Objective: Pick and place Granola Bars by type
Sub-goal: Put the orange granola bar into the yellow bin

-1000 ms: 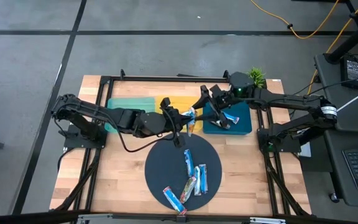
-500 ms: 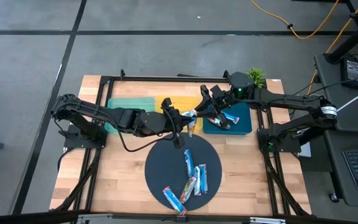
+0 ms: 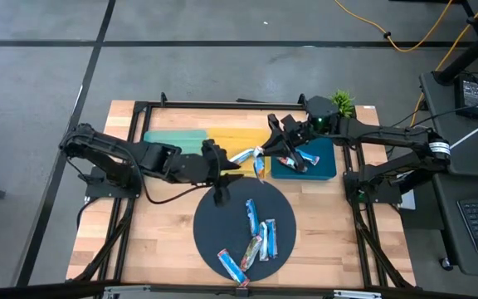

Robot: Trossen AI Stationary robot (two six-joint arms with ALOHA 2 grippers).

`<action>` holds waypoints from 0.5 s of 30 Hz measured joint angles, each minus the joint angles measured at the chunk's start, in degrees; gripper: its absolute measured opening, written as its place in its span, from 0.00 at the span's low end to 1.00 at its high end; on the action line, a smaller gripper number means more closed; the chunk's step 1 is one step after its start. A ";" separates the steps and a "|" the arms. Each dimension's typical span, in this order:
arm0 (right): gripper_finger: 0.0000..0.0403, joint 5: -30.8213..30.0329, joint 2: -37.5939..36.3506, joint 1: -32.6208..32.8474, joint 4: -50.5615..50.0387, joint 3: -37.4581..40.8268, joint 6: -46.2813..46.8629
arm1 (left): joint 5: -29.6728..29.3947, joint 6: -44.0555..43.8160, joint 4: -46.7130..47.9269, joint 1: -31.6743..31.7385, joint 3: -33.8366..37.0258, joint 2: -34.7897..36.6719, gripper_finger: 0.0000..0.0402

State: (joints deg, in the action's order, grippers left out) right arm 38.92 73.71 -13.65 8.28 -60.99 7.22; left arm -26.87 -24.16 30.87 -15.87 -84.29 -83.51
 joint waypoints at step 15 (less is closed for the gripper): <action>0.07 -3.54 2.52 -3.31 -10.78 -5.92 -4.87 | 0.78 -0.26 -0.43 -2.14 0.02 -1.51 0.29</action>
State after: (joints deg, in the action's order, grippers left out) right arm 35.38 76.22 -16.96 -2.50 -66.91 2.35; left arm -26.09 -24.41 30.45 -18.01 -84.27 -85.02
